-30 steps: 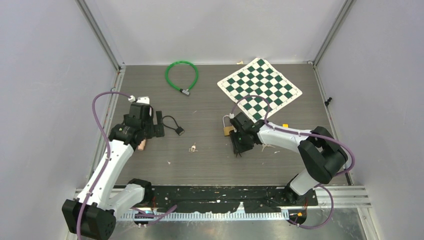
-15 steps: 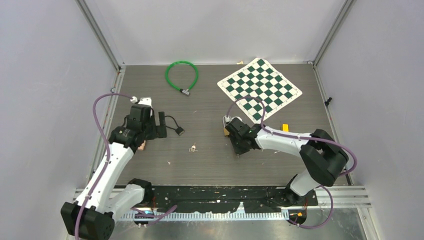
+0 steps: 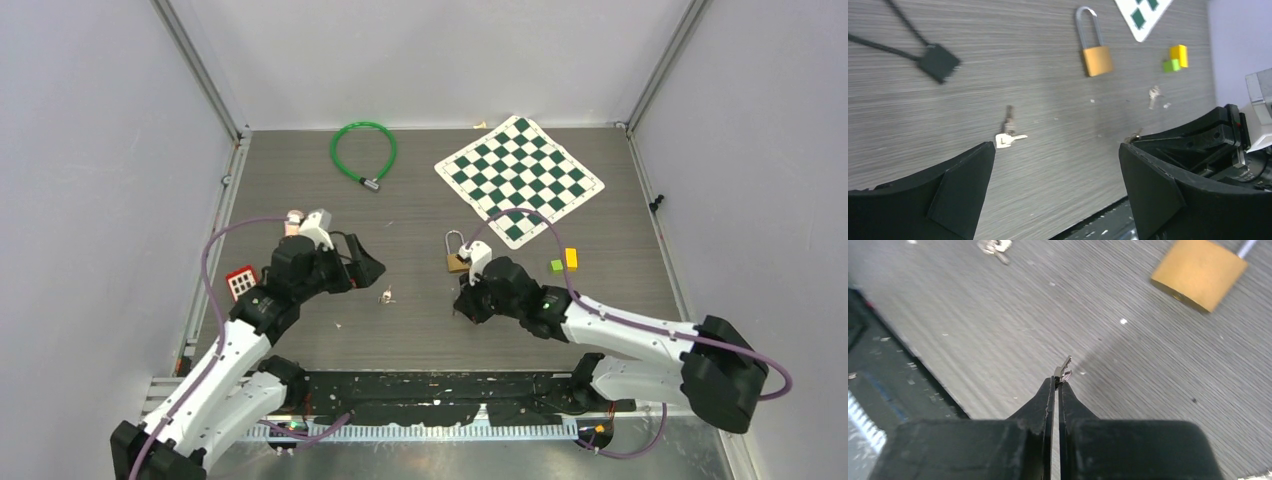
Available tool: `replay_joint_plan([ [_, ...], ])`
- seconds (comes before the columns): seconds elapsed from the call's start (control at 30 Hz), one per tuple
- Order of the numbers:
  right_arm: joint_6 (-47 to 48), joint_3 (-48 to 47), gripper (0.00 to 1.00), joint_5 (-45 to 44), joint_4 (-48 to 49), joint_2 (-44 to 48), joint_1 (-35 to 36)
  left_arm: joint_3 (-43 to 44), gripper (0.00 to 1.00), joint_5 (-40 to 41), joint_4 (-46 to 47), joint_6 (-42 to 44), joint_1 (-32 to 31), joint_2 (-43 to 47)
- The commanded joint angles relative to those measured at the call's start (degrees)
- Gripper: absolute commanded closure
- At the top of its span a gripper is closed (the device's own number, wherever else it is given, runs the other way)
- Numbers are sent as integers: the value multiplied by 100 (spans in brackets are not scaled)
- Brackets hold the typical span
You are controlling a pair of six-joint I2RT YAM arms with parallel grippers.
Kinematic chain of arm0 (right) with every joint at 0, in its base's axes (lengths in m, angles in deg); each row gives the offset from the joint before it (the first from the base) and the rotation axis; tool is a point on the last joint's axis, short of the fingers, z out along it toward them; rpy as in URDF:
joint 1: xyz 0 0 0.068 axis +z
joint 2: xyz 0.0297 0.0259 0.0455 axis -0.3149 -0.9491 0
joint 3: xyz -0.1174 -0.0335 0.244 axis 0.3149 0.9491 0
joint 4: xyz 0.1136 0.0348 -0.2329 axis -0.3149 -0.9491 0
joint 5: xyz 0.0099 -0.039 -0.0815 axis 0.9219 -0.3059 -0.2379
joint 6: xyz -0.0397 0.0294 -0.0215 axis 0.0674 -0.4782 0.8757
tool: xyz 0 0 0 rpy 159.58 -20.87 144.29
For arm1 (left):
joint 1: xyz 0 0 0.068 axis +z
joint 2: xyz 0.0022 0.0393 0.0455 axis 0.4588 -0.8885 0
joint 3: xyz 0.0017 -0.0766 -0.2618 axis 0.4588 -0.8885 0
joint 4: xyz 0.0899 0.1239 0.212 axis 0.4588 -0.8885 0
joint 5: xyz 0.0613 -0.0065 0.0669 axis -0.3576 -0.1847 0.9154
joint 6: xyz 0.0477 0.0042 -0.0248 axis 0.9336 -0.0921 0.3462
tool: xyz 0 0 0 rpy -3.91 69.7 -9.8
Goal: Unlock with the key
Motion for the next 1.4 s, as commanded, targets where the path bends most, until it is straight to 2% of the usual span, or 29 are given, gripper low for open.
replay_joint_plan([
  [0.0,272,435,95,996,1758,662,35,-394,1,-635,1915,-629,-467,-7],
  [0.13,370,546,95,1553,2096,1123,38,-516,2,-819,2645,-599,-958,-150],
  [0.27,324,567,95,1949,2294,1331,40,-615,7,-1064,3221,-592,-1188,-285],
  [0.43,221,515,95,2192,2347,1353,44,-572,13,-1260,3493,-413,-1419,-510],
  [0.53,189,472,95,2273,2348,1351,37,-529,20,-1417,3635,-296,-1544,-657],
  [0.73,141,458,95,2346,2382,1347,39,-568,44,-1640,3995,-157,-1715,-993],
  [0.83,91,458,95,2412,2423,1365,34,-559,51,-1770,4155,-112,-1806,-1131],
  [1.23,-174,626,95,2246,2701,1534,36,-387,53,-1880,4229,-12,-2128,-1475],
  [1.37,-202,642,95,2243,2729,1560,39,-356,62,-1881,4231,-17,-2173,-1536],
])
